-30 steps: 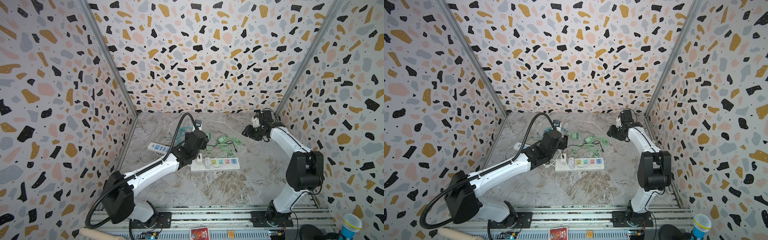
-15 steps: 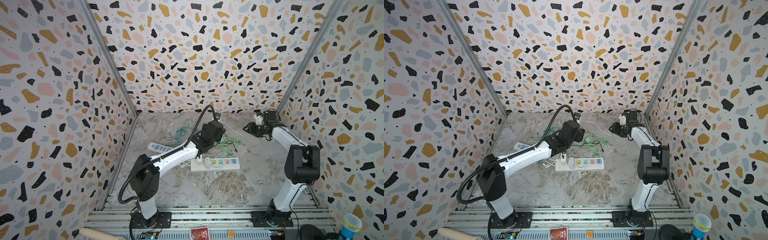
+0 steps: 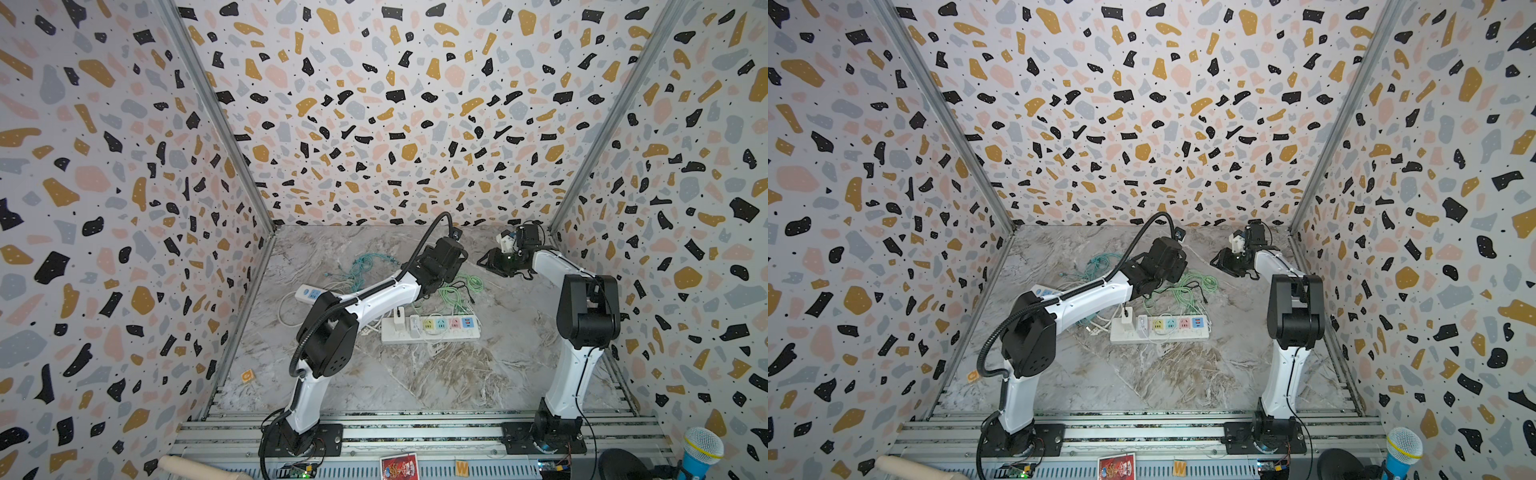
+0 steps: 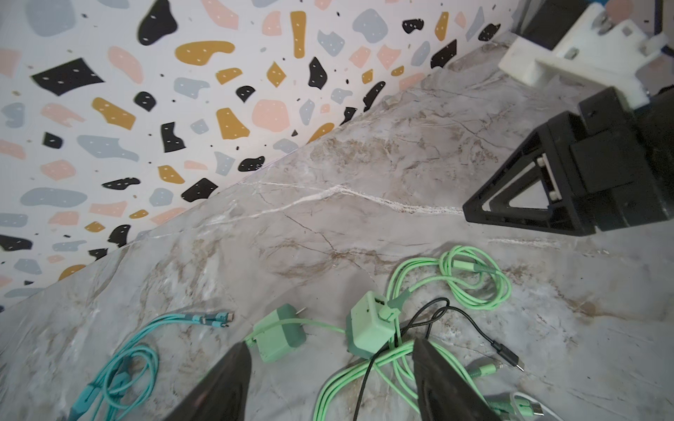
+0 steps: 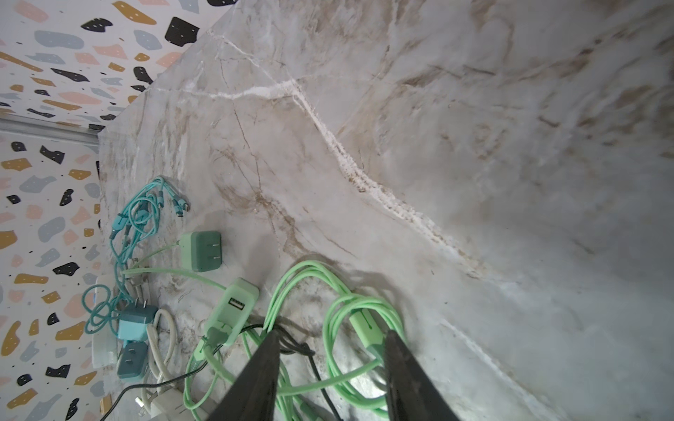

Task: Insert plugs into power strip
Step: Pick up the plug from the top-center of the table.

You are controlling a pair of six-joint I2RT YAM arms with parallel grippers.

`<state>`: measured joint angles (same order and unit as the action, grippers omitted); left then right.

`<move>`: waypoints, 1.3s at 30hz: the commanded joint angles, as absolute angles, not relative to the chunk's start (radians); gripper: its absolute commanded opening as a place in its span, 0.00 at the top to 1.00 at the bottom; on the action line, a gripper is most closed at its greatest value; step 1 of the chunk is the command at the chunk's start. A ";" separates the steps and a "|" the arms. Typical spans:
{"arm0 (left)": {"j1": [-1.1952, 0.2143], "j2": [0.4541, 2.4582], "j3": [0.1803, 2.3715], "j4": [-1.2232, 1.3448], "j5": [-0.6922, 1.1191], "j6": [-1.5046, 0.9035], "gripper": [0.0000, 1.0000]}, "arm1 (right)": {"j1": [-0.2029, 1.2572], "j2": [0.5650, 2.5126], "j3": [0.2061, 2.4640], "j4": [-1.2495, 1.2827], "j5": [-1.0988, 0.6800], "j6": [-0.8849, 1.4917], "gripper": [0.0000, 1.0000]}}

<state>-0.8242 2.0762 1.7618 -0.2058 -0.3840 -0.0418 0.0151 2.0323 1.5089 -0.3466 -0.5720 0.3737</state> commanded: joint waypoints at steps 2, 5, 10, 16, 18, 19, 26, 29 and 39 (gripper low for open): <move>-0.788 2.147 1.841 -0.251 -0.296 0.056 0.31 | 0.014 1.979 1.539 -0.383 -0.611 0.357 0.53; -0.770 2.171 1.852 -0.241 -0.264 0.081 0.31 | -0.005 1.957 1.533 -0.384 -0.628 0.360 0.53; -0.763 2.227 1.894 -0.268 -0.194 0.143 0.32 | -0.030 1.912 1.511 -0.383 -0.641 0.364 0.53; -0.764 2.265 1.913 -0.294 -0.152 0.200 0.32 | -0.060 1.865 1.477 -0.390 -0.656 0.358 0.53; -0.762 2.270 1.914 -0.305 -0.146 0.212 0.33 | -0.073 1.854 1.462 -0.390 -0.658 0.356 0.52; -0.762 2.272 1.913 -0.308 -0.142 0.217 0.33 | -0.078 1.850 1.458 -0.390 -0.659 0.355 0.52; -0.758 2.292 1.908 -0.315 -0.123 0.224 0.33 | -0.103 1.832 1.431 -0.396 -0.661 0.348 0.52; -0.758 2.305 1.916 -0.307 -0.121 0.218 0.33 | -0.103 1.829 1.430 -0.396 -0.662 0.345 0.52; -0.759 2.370 1.969 -0.307 -0.128 0.209 0.35 | -0.110 1.828 1.431 -0.400 -0.667 0.343 0.52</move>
